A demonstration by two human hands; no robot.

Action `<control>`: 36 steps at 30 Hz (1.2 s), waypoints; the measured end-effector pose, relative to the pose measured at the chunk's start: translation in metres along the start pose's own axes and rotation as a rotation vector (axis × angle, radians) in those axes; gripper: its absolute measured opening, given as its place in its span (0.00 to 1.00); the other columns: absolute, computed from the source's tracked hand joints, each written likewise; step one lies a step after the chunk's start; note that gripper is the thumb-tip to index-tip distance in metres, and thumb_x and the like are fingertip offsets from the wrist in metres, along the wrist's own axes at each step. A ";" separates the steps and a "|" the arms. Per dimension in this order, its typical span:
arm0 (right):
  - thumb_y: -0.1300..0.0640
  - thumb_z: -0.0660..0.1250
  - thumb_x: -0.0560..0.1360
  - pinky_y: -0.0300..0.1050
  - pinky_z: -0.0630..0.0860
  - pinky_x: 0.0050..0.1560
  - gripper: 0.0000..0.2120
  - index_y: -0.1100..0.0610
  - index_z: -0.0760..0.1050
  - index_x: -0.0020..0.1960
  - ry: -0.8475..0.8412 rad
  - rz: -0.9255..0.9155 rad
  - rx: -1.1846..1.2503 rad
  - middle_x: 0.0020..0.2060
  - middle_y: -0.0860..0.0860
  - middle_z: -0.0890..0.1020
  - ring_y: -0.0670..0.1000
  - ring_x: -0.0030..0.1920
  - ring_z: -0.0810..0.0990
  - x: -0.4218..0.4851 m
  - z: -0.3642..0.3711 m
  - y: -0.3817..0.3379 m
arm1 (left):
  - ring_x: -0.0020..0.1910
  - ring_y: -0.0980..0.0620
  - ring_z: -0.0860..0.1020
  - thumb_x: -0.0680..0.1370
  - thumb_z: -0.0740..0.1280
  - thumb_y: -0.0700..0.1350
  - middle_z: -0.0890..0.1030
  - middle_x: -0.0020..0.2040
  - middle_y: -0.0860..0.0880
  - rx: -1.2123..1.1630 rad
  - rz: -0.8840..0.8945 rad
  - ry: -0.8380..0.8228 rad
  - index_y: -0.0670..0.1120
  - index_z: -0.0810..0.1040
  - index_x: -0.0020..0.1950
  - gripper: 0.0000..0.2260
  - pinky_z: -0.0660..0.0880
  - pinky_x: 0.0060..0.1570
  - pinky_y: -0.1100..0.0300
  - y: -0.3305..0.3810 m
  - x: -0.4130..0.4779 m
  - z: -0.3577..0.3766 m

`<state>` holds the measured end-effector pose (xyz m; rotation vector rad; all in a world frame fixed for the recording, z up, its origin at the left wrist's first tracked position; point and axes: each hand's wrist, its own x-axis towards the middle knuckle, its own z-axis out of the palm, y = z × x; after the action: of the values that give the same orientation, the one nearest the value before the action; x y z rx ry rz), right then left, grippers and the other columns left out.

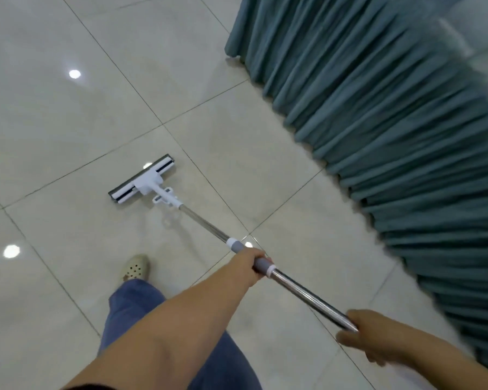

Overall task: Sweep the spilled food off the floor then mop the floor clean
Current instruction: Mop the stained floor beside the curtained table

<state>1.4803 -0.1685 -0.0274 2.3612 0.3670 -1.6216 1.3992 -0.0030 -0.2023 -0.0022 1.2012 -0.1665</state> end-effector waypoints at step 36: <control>0.56 0.60 0.80 0.44 0.67 0.38 0.10 0.59 0.71 0.59 0.228 -0.616 -0.696 0.52 0.55 0.81 0.54 0.41 0.74 0.064 0.094 -0.561 | 0.18 0.52 0.74 0.81 0.60 0.39 0.75 0.29 0.43 -0.463 0.472 0.373 0.40 0.66 0.40 0.10 0.76 0.24 0.60 0.412 -0.099 -0.353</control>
<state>1.2269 0.3285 -0.1567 1.9558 1.5403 -1.1173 1.0891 0.4477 -0.2760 -0.0946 1.5544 0.5484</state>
